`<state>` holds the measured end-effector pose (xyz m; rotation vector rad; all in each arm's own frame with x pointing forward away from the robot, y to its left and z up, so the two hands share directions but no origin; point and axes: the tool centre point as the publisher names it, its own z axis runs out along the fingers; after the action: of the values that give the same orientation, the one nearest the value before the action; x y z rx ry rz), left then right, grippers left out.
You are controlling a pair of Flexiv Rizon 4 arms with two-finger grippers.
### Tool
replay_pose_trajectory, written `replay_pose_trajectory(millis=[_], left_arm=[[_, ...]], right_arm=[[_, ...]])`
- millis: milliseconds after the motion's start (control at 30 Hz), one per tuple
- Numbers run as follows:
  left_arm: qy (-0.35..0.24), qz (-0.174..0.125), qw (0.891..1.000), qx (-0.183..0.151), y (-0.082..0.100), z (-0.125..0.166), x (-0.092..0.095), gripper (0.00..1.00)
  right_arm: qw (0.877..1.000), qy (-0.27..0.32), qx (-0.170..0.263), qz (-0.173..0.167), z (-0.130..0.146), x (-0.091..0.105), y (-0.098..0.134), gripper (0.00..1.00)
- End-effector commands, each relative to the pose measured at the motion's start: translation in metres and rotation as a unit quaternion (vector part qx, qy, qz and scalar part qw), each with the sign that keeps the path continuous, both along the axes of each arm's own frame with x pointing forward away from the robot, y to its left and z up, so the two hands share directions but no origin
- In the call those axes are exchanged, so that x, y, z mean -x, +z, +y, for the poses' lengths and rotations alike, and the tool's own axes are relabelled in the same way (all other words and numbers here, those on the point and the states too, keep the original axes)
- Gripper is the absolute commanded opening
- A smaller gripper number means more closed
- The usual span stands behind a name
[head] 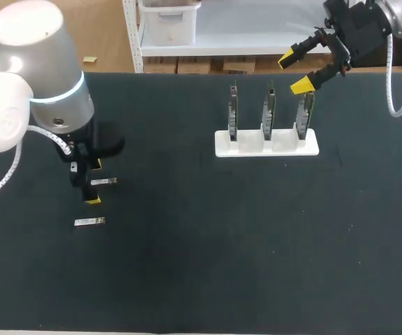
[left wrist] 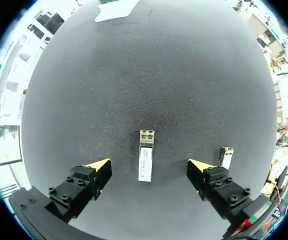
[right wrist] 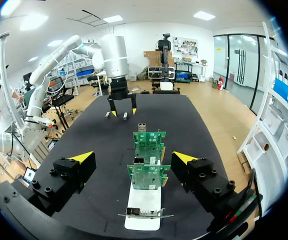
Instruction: Pick up the optical module with the left hand, and insert it into the network port with the right hand.
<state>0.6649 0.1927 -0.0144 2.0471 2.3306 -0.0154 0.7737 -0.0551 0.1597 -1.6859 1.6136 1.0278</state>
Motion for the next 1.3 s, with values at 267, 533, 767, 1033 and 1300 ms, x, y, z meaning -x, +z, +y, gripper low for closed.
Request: replay_pose_trajectory(millis=[267,533,767,1033,1300], left_arm=[[-0.003,0.01,1.0,-0.002,-0.0049,-0.0006,-0.0045,1.0],[-0.002,0.013,1.0,-0.003,-0.0069,-0.0005,-0.0018,0.79],[-0.007,0.014,1.0,-0.005,-0.0081,0.0,-0.0006,0.0],[-0.011,0.016,1.0,-0.002,-0.0071,-0.0024,0.0013,0.0],[-0.015,0.009,1.0,0.006,0.0006,-0.0091,-0.0015,0.0]], right_arm=[[1.0,0.001,0.0,0.001,0.0,-0.0011,-0.0001,1.0],[1.0,0.001,0.0,0.001,0.0,-0.0011,-0.0001,1.0],[1.0,0.001,0.0,0.001,0.0,-0.0011,-0.0001,1.0],[1.0,0.001,0.0,0.001,0.0,-0.0011,-0.0001,1.0],[1.0,0.001,0.0,0.001,0.0,-0.0011,-0.0001,1.0]])
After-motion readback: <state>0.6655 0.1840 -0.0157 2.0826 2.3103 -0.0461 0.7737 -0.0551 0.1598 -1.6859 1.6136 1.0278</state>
